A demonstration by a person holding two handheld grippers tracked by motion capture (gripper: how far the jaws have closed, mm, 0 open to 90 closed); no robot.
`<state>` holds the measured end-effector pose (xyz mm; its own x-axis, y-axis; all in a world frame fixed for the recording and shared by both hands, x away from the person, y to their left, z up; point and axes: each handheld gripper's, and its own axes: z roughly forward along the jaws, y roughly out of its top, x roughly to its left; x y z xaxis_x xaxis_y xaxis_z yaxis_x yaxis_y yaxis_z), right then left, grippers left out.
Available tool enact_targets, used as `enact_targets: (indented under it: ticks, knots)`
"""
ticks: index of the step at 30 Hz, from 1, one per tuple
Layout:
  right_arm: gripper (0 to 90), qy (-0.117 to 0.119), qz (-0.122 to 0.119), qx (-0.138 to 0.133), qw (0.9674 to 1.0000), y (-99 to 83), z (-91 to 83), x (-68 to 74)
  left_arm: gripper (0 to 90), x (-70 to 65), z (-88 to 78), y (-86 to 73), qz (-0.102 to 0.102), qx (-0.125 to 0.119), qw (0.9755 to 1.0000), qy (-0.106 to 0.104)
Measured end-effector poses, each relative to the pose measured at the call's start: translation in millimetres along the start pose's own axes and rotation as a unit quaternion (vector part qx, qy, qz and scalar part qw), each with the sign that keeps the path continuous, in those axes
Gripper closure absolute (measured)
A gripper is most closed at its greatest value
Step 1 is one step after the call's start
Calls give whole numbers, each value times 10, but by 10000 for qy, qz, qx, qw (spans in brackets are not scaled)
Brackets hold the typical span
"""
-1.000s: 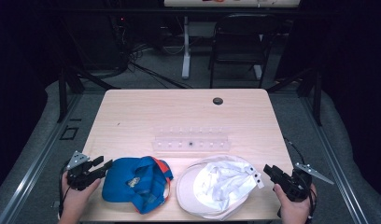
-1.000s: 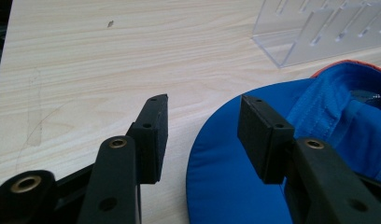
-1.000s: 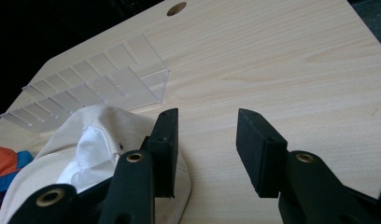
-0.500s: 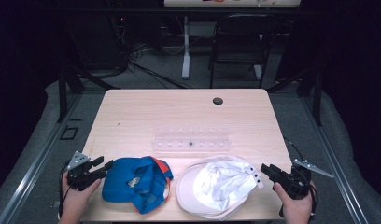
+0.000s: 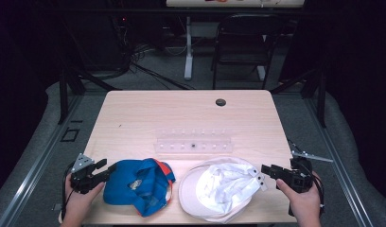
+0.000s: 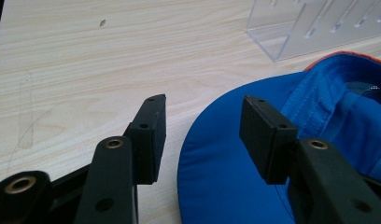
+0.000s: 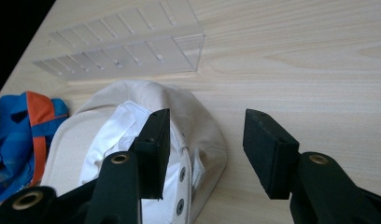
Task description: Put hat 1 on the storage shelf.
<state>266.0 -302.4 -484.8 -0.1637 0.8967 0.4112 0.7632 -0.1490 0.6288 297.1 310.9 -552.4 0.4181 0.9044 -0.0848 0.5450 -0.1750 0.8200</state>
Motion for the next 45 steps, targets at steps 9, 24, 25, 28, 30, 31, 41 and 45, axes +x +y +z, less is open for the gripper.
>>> enact_targets:
  ticks: [9, 24, 25, 28, 30, 31, 41, 45]
  knots:
    - [502, -89, -278, 653, 9974, 192, 53, 165, 510, -11, 5, 7, 47, 68, 10000, -15]
    - [480, -146, -580, 1434, 9878, 351, 161, 338, 505, -4, 15, 5, 18, 81, 10000, -16]
    - [478, -171, -578, 1487, 9870, 359, 168, 343, 505, -4, 16, 5, 10, 81, 10000, -17]
    - [475, -196, -594, 1604, 9851, 377, 182, 348, 505, 0, 15, 4, 6, 79, 10000, -11]
    - [466, -274, -559, 1739, 9828, 390, 209, 343, 505, 4, 14, 3, -14, 64, 10000, -12]
    - [461, -300, -517, 1776, 9823, 390, 223, 340, 505, 6, 14, 3, -20, 67, 10000, -17]
    - [531, -509, -483, 2265, 9715, 311, 366, 287, 505, 7, 21, 4, -7, 88, 10000, -24]
    - [552, -430, -316, 2381, 9698, 290, 427, 250, 505, 4, 23, 4, -5, 85, 10000, -20]
